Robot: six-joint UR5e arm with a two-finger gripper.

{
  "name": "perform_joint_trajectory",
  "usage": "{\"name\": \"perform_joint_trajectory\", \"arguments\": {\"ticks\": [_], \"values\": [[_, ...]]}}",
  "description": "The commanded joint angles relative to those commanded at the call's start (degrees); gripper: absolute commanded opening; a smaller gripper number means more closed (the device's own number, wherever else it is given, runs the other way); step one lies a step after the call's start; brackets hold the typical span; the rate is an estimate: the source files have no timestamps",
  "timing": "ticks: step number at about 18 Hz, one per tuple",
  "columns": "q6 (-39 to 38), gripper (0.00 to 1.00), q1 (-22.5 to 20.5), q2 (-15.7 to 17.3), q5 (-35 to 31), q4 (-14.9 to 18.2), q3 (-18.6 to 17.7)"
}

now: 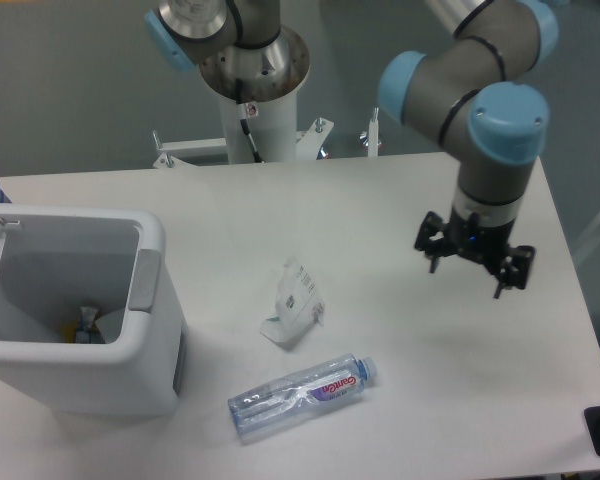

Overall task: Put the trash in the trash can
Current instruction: 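Move the gripper over the white crumpled paper and lower onto it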

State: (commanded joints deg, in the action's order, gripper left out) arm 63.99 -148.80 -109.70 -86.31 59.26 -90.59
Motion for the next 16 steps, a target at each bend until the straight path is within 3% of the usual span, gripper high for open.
{"name": "perform_joint_trajectory", "arguments": {"ticks": [3,7,12,16], "values": [[-5.37,1.00,2.28,3.43,0.79,-5.89,-8.17],[-5.90,1.00,6.15,5.46,0.71,-6.79,-16.18],[-5.37,1.00,10.46,5.28,1.67,-7.40,-19.62],[-5.72,1.00,11.61,2.83,2.20,-8.72,-21.46]]}}
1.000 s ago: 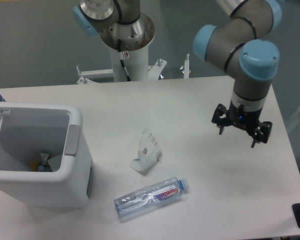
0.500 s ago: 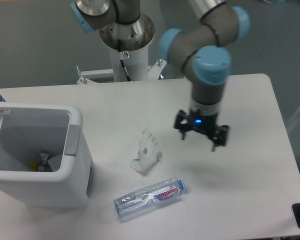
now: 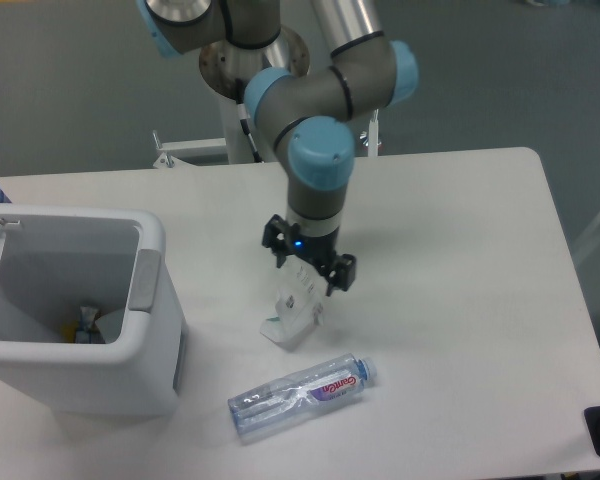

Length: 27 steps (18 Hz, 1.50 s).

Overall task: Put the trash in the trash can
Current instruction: 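Move the gripper over the white crumpled paper and lower onto it, then close the gripper on the white paper and lift it, then carry the paper over the white bin and open the gripper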

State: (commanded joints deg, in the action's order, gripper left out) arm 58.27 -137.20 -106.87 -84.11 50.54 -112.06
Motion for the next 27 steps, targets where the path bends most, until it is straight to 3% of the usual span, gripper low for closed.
{"name": "perform_joint_trajectory", "arguments": {"ticks": [1,3,4,7,13,17,27], "values": [[0.00,0.96,0.09,-0.61,-0.09,-0.18,-0.18],[-0.17,0.76,0.09,-1.06,-0.18,-0.27,-0.01],[-0.26,0.62,0.09,-1.15,-0.18,-0.27,0.17],[-3.24,0.03,0.09,-1.15,-0.26,-0.09,0.52],[-4.48,0.00,-2.45,-0.62,0.78,0.43,4.38],[-5.79,0.00,-5.18,-0.09,7.02,0.88,9.04],[-22.04,0.00,-7.38,-0.80,24.42,2.72,21.51]]}}
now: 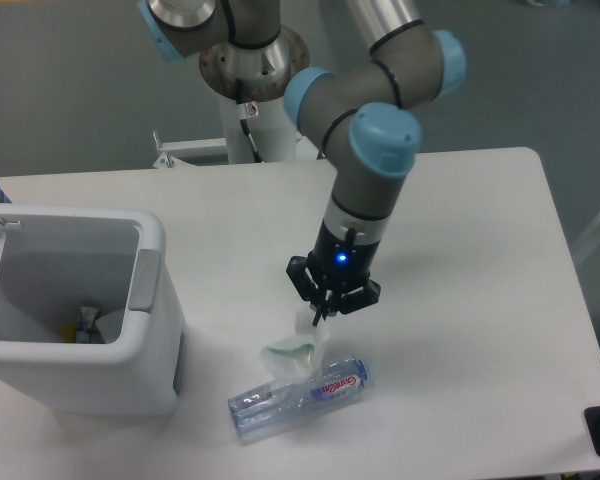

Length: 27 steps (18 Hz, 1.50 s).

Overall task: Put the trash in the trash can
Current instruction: 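Carry the paper over the white bin and open the gripper, then move the open gripper back and lower it over the water bottle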

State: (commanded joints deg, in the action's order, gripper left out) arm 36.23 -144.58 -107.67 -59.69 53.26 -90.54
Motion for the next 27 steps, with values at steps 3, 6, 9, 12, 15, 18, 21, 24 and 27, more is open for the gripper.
{"name": "perform_joint_trajectory", "arguments": {"ticks": [3,6,9,12,15,18,21,24,27], "values": [[-5.36,0.00,0.00,0.44,3.43,0.00,3.79],[-9.94,0.00,0.88,2.89,5.54,-0.09,5.38],[-12.14,0.00,3.86,6.84,6.43,-0.09,5.38],[-15.74,0.00,6.40,10.27,6.43,-0.09,4.85],[-16.63,0.00,11.41,12.12,5.64,0.00,3.54],[-16.63,0.00,13.88,14.49,5.64,-0.09,1.34],[-16.10,0.20,15.81,15.47,5.73,-0.26,-0.59],[-15.58,0.49,16.26,15.65,5.73,-0.79,-1.74],[-14.35,0.88,16.70,15.65,5.73,-0.88,-1.92]]}}
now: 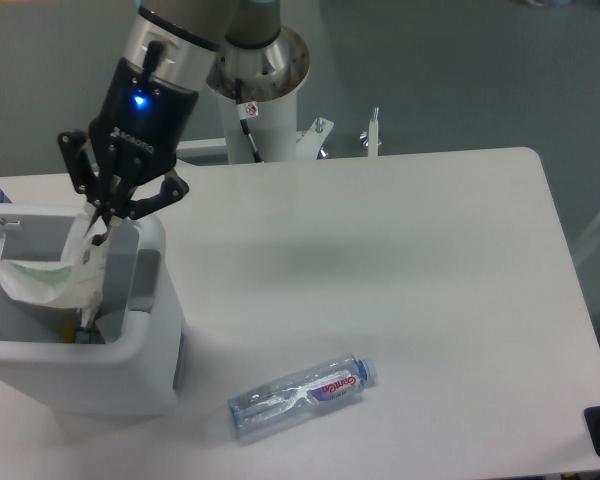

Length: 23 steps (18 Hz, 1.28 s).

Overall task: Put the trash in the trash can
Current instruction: 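Move the open gripper back and lower it over the water bottle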

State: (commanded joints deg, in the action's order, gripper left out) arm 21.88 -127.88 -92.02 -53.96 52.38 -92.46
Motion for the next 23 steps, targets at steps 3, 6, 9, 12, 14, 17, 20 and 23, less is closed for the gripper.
{"name": "perform_joint_trajectory", "arguments": {"ticks": [3,6,9,12,14,17,20,23], "values": [[0.71,1.00,0.09,-0.70,-0.09,-0.35,0.79],[1.50,1.00,-1.13,-2.72,-0.09,-0.26,2.72],[4.13,1.00,-7.10,-7.10,-0.18,-0.35,5.70],[10.09,1.00,-11.68,-12.81,0.00,-1.31,9.92],[13.53,1.00,-13.18,-16.59,0.00,-3.68,12.12],[16.87,1.00,-13.97,-21.87,-1.22,-4.22,14.58],[23.80,1.00,-13.54,-24.51,-11.83,-3.43,14.06],[25.32,1.00,-12.05,-28.20,-14.76,-3.25,14.41]]}}
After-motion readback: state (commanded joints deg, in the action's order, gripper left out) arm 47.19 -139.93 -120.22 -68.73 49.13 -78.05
